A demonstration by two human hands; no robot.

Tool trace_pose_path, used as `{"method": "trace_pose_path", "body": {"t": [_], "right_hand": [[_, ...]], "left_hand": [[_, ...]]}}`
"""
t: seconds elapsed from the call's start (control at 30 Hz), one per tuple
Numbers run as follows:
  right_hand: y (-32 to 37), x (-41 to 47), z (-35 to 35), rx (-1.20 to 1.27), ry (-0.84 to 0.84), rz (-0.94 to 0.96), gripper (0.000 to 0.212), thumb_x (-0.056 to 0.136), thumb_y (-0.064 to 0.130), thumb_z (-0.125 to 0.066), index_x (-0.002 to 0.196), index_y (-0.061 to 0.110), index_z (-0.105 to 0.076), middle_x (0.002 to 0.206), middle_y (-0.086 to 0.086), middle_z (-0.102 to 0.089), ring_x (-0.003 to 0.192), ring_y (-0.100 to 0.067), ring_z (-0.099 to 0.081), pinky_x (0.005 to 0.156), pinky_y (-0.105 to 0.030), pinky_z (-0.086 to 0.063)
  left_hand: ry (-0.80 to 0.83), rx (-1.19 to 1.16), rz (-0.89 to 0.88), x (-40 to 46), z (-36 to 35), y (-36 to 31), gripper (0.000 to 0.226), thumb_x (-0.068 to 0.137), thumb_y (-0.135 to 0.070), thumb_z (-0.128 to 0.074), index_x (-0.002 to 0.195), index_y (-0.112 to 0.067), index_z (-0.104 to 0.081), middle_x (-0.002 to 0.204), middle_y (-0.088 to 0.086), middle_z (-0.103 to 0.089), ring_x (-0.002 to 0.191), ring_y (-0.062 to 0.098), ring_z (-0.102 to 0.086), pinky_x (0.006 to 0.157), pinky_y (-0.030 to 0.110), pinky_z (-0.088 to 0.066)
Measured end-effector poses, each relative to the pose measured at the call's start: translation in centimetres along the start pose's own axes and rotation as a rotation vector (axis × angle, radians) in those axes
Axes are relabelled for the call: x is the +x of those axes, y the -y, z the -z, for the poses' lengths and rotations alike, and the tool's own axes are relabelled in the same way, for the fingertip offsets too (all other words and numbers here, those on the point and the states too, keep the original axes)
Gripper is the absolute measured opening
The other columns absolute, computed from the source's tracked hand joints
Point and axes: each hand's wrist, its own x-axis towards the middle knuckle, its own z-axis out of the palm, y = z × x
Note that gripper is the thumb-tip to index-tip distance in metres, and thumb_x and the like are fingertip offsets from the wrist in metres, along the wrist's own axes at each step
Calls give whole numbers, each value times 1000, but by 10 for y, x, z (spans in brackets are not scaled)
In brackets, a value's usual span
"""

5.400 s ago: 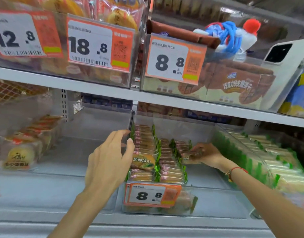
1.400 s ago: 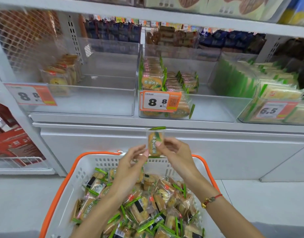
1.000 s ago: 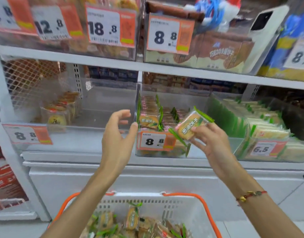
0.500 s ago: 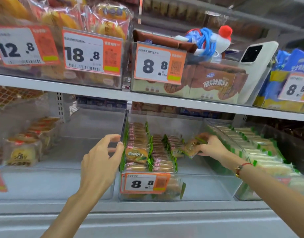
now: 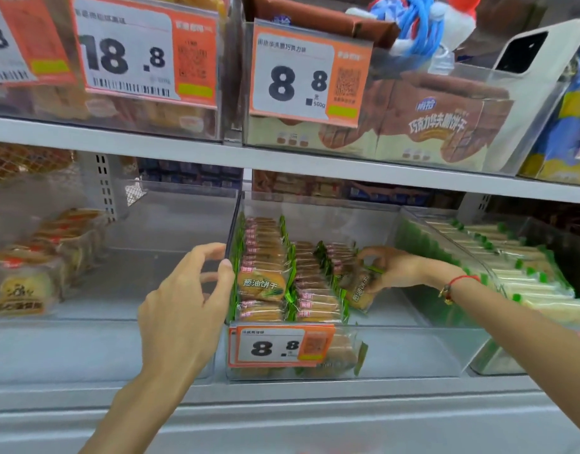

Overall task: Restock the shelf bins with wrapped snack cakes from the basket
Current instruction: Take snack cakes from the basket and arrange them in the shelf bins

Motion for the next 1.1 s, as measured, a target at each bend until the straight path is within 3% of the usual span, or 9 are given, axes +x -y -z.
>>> {"method": "trace_pose_path", "body": {"t": [0.07,0.17,0.3,0.37,0.43,0.5,0.67,0.93,1.1], "right_hand": [[-2,-1,3,-56,-63,23,35,77,15,-79,96,23,-51,88,9,-54,83,-16,-55,57,-15,-39],[-10,1,4,148,-193,43,31,73,9,-81,83,18,-53,82,2,-60,77,-18,-55,57,-16,-41],[-10,6,-5,122,-162,21,35,69,13,-84,92,13,-57,86,0,-63,72,-12,-56,56,-12,-43],[-8,12,-10,34,-199,9,33,69,18,-85,91,13,-61,86,3,-65,74,-12,-58,63,-17,-47],[-5,17,-12,-94,-239,17,27,70,26,-84,88,20,-65,85,9,-66,81,-13,-62,71,-24,-50],[1,17,-13,-176,-266,40,24,72,33,-82,88,28,-64,86,14,-63,83,-11,-61,69,-25,-48],[5,21,-17,-320,-323,68,26,76,41,-76,98,33,-64,99,12,-58,93,-15,-58,73,-26,-45],[12,29,-22,-268,-307,0,20,77,34,-76,90,32,-62,95,9,-59,95,-20,-60,74,-28,-45],[12,27,-22,-273,-293,-8,22,76,30,-77,92,31,-61,100,7,-60,95,-21,-60,75,-29,-46]], "left_hand": [[-5,-5,1,-1,0,0,20,94,-40,-43,109,-42,-57,70,-32,-48,60,-13,-44,60,29,-27],[0,1,-2,-1,-1,2,21,95,-40,-43,110,-42,-56,70,-32,-47,61,-12,-44,61,30,-26],[1,1,-10,-1,0,2,20,96,-38,-44,111,-42,-57,71,-32,-47,60,-11,-45,59,29,-27],[-2,2,-14,-1,0,2,20,96,-37,-44,111,-42,-57,71,-34,-45,59,-12,-44,57,27,-27],[-7,4,-15,-1,-1,1,20,96,-37,-44,111,-42,-57,71,-35,-45,59,-12,-43,58,28,-26],[-13,9,-19,-1,-1,2,21,96,-37,-44,111,-41,-57,70,-34,-45,58,-12,-42,57,26,-26],[-23,24,-33,-1,-3,5,22,95,-38,-43,112,-40,-57,70,-34,-45,59,-11,-43,57,13,-26],[-27,18,-43,-1,-5,7,21,95,-38,-43,111,-41,-57,70,-34,-46,59,-9,-46,57,16,-28],[-18,4,-38,-1,-5,7,23,95,-40,-41,111,-41,-56,72,-34,-47,61,-11,-46,59,29,-27]]}}
